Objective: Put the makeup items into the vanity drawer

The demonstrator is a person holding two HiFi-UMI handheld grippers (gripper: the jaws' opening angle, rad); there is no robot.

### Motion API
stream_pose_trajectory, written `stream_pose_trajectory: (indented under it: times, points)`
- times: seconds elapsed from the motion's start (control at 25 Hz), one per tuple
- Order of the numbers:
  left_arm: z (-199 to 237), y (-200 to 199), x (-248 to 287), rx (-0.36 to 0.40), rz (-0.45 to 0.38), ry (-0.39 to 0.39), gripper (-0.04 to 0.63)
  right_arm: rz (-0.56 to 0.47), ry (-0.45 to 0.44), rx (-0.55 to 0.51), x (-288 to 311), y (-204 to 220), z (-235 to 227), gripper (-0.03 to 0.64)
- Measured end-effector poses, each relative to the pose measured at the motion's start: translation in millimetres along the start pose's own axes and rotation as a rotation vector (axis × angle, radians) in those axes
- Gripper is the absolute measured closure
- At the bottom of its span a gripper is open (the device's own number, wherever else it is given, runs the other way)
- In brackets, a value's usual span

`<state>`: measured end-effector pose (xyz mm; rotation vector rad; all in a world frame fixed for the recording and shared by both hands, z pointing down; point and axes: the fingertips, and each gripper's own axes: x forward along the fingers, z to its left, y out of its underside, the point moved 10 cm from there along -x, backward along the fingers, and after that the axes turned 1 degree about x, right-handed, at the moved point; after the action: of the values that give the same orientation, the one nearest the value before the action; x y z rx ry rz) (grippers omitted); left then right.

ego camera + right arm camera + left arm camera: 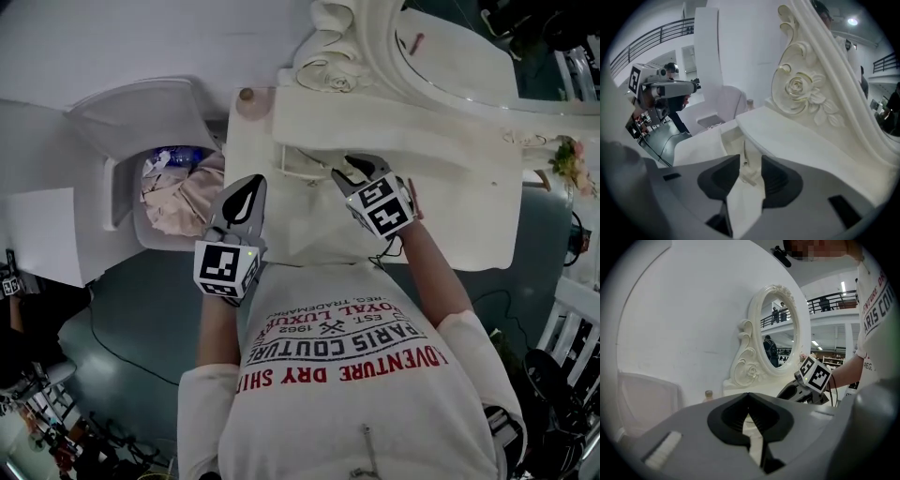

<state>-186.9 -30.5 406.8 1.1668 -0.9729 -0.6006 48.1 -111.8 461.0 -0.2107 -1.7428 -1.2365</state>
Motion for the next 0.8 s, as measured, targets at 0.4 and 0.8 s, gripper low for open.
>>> stream_pose_trajectory:
  times: [0.4, 0.8]
  points:
    - [-72.5, -14.0, 48.2, 0.041, 0.012, 0.137, 0.584, 0.017, 0.117, 0.123, -67.8, 76.9, -36.7, 0.491]
    - [-152.6, -12.5, 87.3, 0.076, 0.058, 0.223, 0.584, 0.087, 0.188, 0.228, -103.1, 172.5, -74.1, 0.491]
